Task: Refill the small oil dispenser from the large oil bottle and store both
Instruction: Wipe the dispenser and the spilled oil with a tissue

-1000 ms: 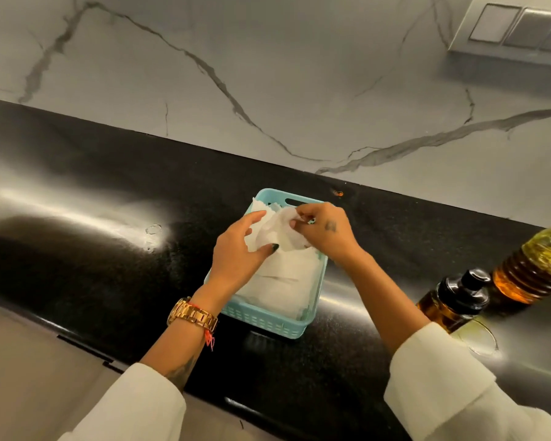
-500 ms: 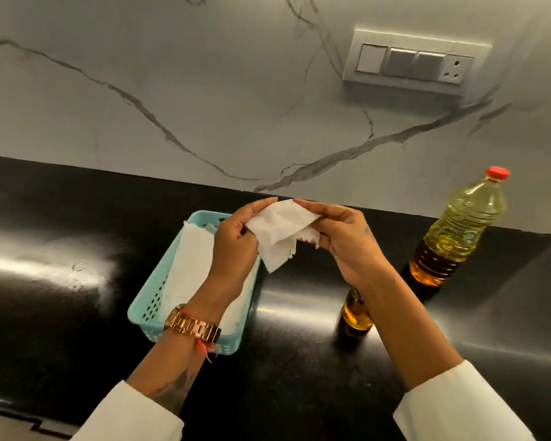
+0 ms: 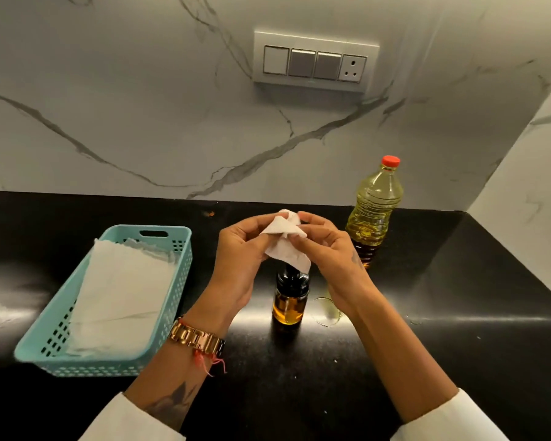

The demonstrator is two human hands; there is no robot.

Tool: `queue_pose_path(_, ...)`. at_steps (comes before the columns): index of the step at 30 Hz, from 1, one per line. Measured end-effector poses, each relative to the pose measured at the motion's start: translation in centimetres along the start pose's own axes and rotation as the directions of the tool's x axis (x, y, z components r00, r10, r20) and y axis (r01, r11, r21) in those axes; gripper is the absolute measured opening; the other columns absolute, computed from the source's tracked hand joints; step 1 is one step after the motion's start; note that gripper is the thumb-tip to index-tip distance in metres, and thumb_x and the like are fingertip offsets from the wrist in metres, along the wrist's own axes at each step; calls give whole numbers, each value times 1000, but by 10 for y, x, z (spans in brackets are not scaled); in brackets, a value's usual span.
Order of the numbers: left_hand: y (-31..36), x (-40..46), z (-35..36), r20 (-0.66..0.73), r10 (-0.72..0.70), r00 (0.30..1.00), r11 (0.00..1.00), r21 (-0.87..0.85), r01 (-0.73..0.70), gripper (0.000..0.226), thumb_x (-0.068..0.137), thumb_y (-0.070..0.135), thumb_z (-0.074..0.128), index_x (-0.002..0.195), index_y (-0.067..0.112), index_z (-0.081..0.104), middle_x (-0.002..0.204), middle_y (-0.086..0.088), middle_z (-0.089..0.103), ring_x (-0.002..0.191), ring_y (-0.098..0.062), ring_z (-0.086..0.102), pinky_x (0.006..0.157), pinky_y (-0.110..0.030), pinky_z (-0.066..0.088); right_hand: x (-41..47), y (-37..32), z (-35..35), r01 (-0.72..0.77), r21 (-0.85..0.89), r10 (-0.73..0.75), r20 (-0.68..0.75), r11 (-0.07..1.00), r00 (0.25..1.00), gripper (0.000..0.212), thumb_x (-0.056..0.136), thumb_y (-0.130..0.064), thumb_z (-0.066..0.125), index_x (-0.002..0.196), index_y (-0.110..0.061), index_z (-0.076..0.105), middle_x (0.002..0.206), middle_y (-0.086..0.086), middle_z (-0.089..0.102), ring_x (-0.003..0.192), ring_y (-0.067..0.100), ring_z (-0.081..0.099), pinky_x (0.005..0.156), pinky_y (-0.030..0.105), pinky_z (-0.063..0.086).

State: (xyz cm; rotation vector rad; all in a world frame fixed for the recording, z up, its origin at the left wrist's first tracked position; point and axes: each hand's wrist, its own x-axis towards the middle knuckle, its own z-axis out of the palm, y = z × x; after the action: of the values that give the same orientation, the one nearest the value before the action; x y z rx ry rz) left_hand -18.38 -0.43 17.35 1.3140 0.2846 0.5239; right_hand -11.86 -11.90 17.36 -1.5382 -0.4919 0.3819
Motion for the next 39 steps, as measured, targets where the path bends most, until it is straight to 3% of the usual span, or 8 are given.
queue_pose_path(2, -5, 1, 7, 19, 12, 1000, 999, 30, -13, 20, 82, 4, 62, 96, 16, 70, 100, -3, 71, 95, -17, 66, 75, -28, 56, -2, 3, -10, -31, 49, 30, 7, 998, 1000, 11, 78, -11, 70, 85, -19, 72, 137, -7, 45, 121, 15, 47, 94, 38, 48)
queue_pose_path(5, -9, -1, 15, 13, 71, 997, 993, 96, -72, 22, 78, 0, 66, 92, 17, 70, 96, -1, 72, 92, -15, 68, 70, -23, 55, -6, 6, -20, 0, 69, 0, -3, 998, 1000, 14, 74, -5, 71, 81, -16, 67, 109, 3, 67, 99, 20, 65, 81, 34, 55)
queue_pose_path(12, -17, -8, 26, 94, 173, 980, 869, 454, -197, 40, 78, 8, 69, 115, 20, 59, 102, 6, 67, 93, -5, 65, 78, -19, 54, -8, 18, -34, 225, -272, -277, -171, 935, 945, 42, 71, -13, 77, 109, -21, 62, 88, -8, 68, 81, 5, 68, 71, 19, 56)
queue_pose_path(17, -5, -6, 32, 264, -212, 941, 977, 47, 207, 29, 90, 6, 46, 112, 7, 64, 107, -7, 70, 101, -17, 66, 87, -28, 54, -9, 23, -46, 256, -241, -322, -291, 936, 901, 25, 75, 3, 71, 82, -22, 70, 80, -7, 69, 75, 3, 68, 66, 15, 53)
queue_pose_path(25, -15, -3, 41, 68, 119, 991, 942, 306, -134, 27, 78, 2, 68, 97, 21, 65, 94, 3, 71, 88, -5, 68, 76, -20, 54, -14, 20, -36, 152, 131, -130, -165, 980, 978, 35, 78, 3, 66, 106, -18, 66, 116, 4, 63, 101, 6, 63, 79, 17, 51)
queue_pose_path(30, -15, -2, 38, 57, 157, 986, 915, 368, -167, 22, 74, 7, 73, 91, 19, 65, 84, 2, 70, 77, -5, 68, 68, -18, 55, -19, 27, -36, 340, -104, -351, -113, 935, 930, 42, 73, 2, 72, 104, -26, 63, 102, -1, 69, 95, 8, 67, 80, 21, 54)
queue_pose_path(34, -18, 2, 19, 155, 102, 983, 915, 372, -154, 22, 76, 10, 71, 97, 17, 68, 92, 2, 71, 85, -9, 67, 72, -19, 54, -10, 28, -52, 302, -61, -308, -159, 951, 938, 29, 74, 5, 69, 97, -11, 67, 92, -1, 70, 84, 8, 69, 67, 17, 55)
queue_pose_path(39, -58, 10, -8, 96, 126, 987, 694, 703, -157, 50, 76, 24, 73, 123, 28, 55, 125, 9, 55, 113, -7, 49, 85, -23, 48, 9, 55, -59, 194, -190, -236, -232, 962, 944, 30, 76, 9, 66, 98, -12, 68, 93, 2, 69, 75, -2, 66, 63, 11, 52)
